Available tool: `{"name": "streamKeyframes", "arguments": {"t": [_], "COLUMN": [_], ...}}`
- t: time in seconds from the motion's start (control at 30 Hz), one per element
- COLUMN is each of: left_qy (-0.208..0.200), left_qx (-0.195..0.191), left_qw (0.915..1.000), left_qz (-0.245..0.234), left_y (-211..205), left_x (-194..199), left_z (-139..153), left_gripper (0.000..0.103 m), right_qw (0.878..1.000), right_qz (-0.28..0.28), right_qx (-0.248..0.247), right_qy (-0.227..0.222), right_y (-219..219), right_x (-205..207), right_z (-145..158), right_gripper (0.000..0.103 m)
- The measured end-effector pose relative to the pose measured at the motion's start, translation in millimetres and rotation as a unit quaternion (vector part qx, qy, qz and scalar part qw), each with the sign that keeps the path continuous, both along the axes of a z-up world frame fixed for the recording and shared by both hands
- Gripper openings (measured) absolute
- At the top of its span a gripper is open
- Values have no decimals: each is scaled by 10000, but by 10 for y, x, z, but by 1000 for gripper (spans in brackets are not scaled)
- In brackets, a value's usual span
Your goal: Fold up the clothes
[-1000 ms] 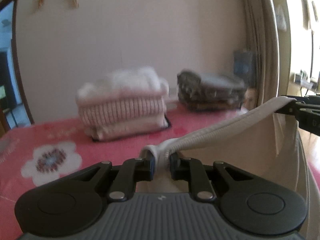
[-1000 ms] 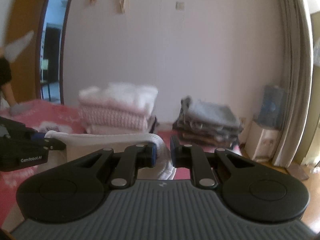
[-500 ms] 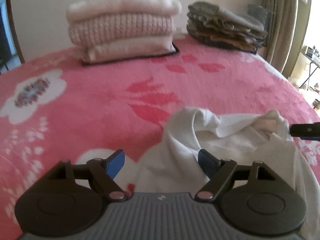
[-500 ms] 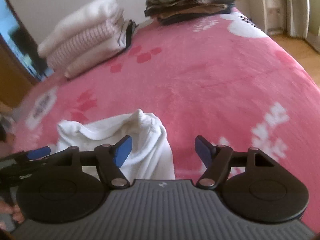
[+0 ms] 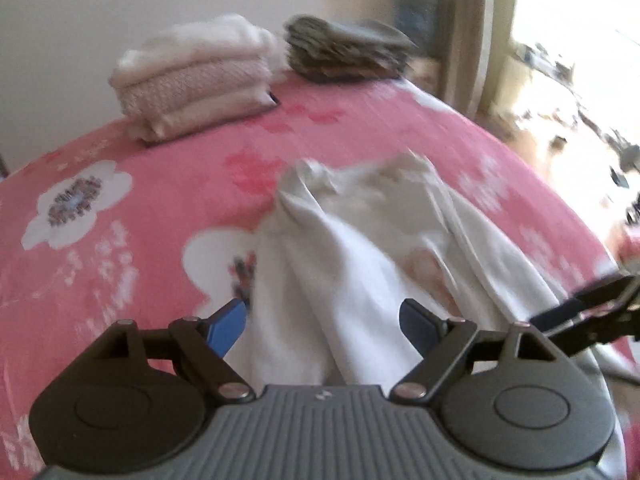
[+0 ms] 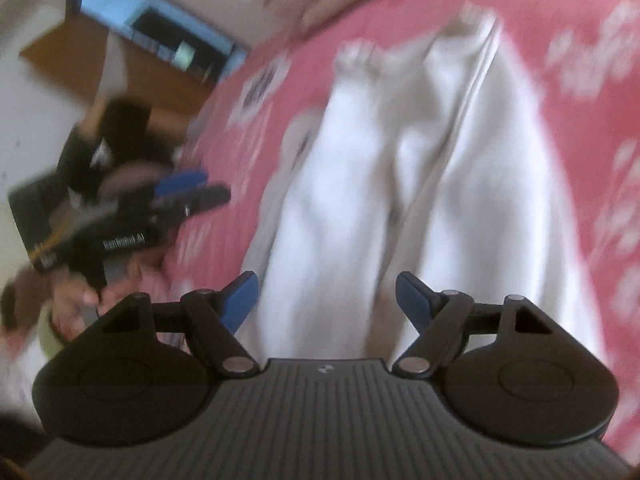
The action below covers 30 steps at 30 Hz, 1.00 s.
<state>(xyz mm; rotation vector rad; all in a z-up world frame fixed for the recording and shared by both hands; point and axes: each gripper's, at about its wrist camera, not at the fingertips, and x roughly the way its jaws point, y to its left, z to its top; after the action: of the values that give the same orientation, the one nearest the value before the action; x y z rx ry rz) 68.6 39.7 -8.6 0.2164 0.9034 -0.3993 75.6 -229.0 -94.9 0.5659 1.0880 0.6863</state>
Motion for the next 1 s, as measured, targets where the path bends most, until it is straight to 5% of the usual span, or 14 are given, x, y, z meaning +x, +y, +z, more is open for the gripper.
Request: {"name": "streamKeyframes", "arguments": {"t": [0.13,0.37,0.63,0.77,1.0], "left_qy": [647,485,-19,-268,-366], "left_qx": [-186,160,525,840,728], "left_qw": [9965,9803,9254,9042,9079], "left_qz": [-498,-1908,-3755,-4180,-4113], "left_y": [-17,-318,-695,-763,-673], "left_x": [-417,-1264,-2080,-2364,-2405], "left_z": [-131,-319,-334,-417,-326], "left_gripper": [85,83,83,82,82], "right_qw": [9983,9948,9997,9976,9613], "right_qz": [449,895,179,107,-202], "right_qx": [-76,-71,-13,638,2221], "right_qy": [369,485,156,-256,-1615], "right_y": [233,349,105,-101,-741], "right_x": [-318,-792,-1000,-1160,-1582], "right_z": [-50,27,293,554,1175], "right_gripper": [76,76,75,75,75]}}
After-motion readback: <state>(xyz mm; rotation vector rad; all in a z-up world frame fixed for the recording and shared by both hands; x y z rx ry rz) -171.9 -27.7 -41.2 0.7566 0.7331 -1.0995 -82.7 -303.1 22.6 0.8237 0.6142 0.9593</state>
